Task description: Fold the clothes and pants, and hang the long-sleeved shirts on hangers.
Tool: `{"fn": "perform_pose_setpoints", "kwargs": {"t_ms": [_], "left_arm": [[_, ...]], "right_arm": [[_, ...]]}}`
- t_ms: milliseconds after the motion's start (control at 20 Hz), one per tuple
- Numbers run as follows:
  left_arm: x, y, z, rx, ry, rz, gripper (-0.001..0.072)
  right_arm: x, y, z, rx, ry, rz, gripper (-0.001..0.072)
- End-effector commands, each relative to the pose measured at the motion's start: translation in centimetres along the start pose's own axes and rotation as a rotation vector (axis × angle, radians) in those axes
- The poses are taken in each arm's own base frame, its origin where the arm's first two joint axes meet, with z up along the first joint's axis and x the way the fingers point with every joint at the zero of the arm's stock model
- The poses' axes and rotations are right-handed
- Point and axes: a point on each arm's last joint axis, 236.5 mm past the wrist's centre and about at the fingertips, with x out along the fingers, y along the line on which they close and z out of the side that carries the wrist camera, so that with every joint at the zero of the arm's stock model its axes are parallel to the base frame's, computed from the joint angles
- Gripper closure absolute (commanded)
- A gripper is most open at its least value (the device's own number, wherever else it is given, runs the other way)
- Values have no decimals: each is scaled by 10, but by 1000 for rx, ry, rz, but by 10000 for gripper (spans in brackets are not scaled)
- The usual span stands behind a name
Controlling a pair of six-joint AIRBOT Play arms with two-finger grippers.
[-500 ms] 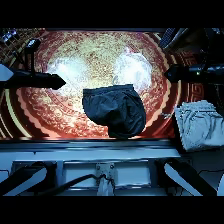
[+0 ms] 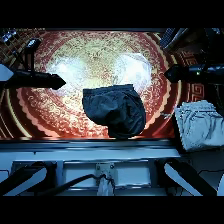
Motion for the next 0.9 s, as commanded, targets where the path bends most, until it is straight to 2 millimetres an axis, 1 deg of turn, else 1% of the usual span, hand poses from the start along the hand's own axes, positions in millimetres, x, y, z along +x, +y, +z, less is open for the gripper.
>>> {"fn": "perform_pose_setpoints", "kwargs": {"t_ms": [0, 500, 600, 700, 800, 850], "left_arm": [[0, 0, 0, 1, 0, 0, 517], [0, 0, 0, 1, 0, 0, 517], [0, 0, 0, 1, 0, 0, 517], [0, 0, 0, 1, 0, 0, 516], [0, 0, 0, 1, 0, 0, 517], [0, 0, 0, 1, 0, 0, 516]], "right_arm": [[0, 1, 0, -1, -1, 1, 145], [-1, 0, 2, -9, -10, -1, 145], [-5, -4, 43, -28, -183, -23, 145], [-13, -8, 76, -28, -325, -41, 145], [-21, -10, 96, -28, -418, -53, 145], [-25, -11, 103, -28, -451, -57, 145]]}}
